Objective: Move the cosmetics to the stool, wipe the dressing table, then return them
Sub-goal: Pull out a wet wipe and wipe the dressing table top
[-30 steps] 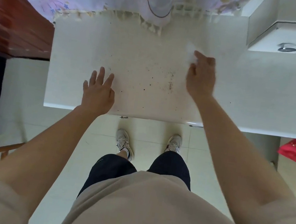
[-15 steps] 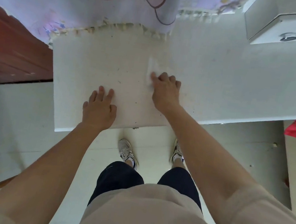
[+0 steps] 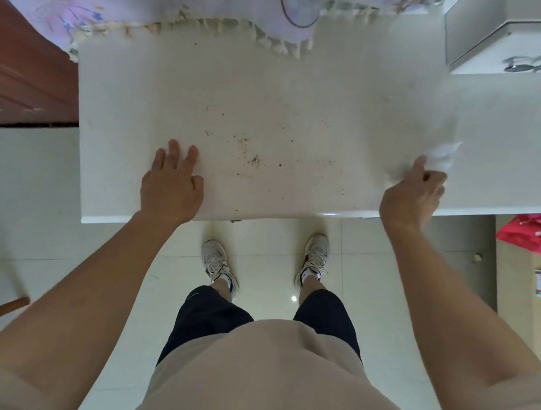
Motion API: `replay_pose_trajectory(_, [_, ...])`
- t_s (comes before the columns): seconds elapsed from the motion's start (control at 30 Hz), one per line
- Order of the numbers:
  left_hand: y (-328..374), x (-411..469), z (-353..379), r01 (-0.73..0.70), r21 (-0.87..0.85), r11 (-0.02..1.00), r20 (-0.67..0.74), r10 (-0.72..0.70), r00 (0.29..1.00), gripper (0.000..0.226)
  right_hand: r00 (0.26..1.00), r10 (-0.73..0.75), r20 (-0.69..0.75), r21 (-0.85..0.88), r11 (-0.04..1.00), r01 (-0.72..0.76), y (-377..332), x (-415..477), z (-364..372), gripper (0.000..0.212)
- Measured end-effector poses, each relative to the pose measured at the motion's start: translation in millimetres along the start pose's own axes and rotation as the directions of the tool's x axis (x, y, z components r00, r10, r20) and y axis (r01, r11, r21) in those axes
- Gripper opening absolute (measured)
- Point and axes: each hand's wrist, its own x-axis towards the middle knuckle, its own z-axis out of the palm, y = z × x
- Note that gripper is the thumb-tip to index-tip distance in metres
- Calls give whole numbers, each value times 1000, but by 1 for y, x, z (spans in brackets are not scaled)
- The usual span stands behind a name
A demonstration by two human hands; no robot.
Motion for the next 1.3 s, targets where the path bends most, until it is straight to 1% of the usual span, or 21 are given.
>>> replay_pose_trajectory(0.13, [2, 2, 0, 7, 10, 1000, -18, -7, 1000, 55, 982, -178, 68, 1, 984, 179, -38, -30, 21, 72])
replay_pose_trajectory(0.27, [6, -1, 3, 32, -12, 999, -51, -32, 998, 52, 898, -419, 135, 63, 908, 414, -88, -73, 40, 67])
replay_pose_trajectory(0.33, [7, -3, 4, 31, -13, 999, -81, -32, 996, 52, 859, -492, 143, 138, 869, 475, -106, -86, 47, 65])
replay_pose_trajectory(0.43, [6, -3, 8, 17, 1, 1000, -97, -17, 995, 52, 812, -559, 167, 243, 822, 516, -119, -89, 50, 60])
replay_pose_trajectory(0.5, [6, -3, 10, 27, -10, 1000, -105, -28, 994, 53, 788, -595, 159, 417, 764, 493, -115, -83, 43, 50])
replay_pose_trajectory(0.53, [6, -3, 11, 28, -18, 999, -110, -30, 993, 54, 796, -591, 130, 501, 732, 462, -111, -77, 37, 45])
replay_pose_trajectory(0.57, [6, -3, 12, 28, -23, 999, -117, -30, 993, 54, 825, -561, 75, 559, 708, 431, -106, -69, 31, 42])
replay_pose_trajectory(0.63, [5, -2, 13, 30, -22, 999, -118, -32, 993, 54, 910, -408, -67, 615, 702, 360, -91, -48, 19, 38])
replay_pose_trajectory(0.7, [5, -2, 13, 35, -16, 999, -105, -36, 994, 55, 970, -186, -158, 602, 760, 244, -69, -32, 11, 37])
replay_pose_trajectory(0.73, [5, -3, 13, 34, -11, 999, -103, -35, 994, 55, 981, -95, -171, 560, 809, 176, -57, -27, 10, 38])
replay_pose_trajectory(0.77, [5, -3, 12, 29, -3, 1000, -102, -29, 994, 55, 986, -43, -158, 469, 876, 114, -47, -27, 11, 39])
replay_pose_trajectory(0.83, [3, -4, 11, 18, 18, 1000, -100, -16, 995, 56, 996, -41, -83, 151, 987, 54, -37, -40, 21, 44])
replay_pose_trajectory(0.87, [2, -4, 10, 12, 24, 1000, -99, -9, 995, 56, 995, -87, -47, 16, 996, 88, -40, -54, 29, 47])
replay_pose_trajectory(0.9, [1, -3, 9, 7, 26, 1000, -99, -4, 995, 56, 988, -151, -10, -66, 986, 150, -49, -69, 37, 51])
replay_pose_trajectory(0.93, [0, -3, 9, 0, 27, 1000, -100, 3, 995, 55, 974, -225, 24, -100, 969, 226, -62, -85, 44, 57])
replay_pose_trajectory(0.97, [-1, -3, 9, -8, 29, 1000, -105, 11, 994, 54, 950, -308, 55, -99, 945, 312, -78, -100, 51, 62])
replay_pose_trajectory(1.03, [-5, -1, 7, -15, 10, 1000, -128, 16, 992, 52, 866, -485, 123, -49, 869, 493, -112, -129, 62, 70])
replay_pose_trajectory(1.13, [-16, 2, 4, -19, -110, 994, -191, -3, 982, 47, 722, -662, 201, 45, 743, 668, -148, -153, 67, 68])
replay_pose_trajectory(1.2, [-25, 4, 1, -32, -204, 979, -233, -16, 972, 48, 684, -719, 121, 164, 695, 700, -157, -147, 60, 59])
replay_pose_trajectory(1.23, [-30, 3, 0, -35, -234, 972, -251, -25, 968, 50, 692, -721, 29, 235, 678, 697, -158, -137, 55, 54])
replay_pose_trajectory(1.3, [-41, 1, 0, -26, -221, 975, -285, -39, 958, 52, 753, -631, -189, 328, 682, 654, -147, -111, 43, 48])
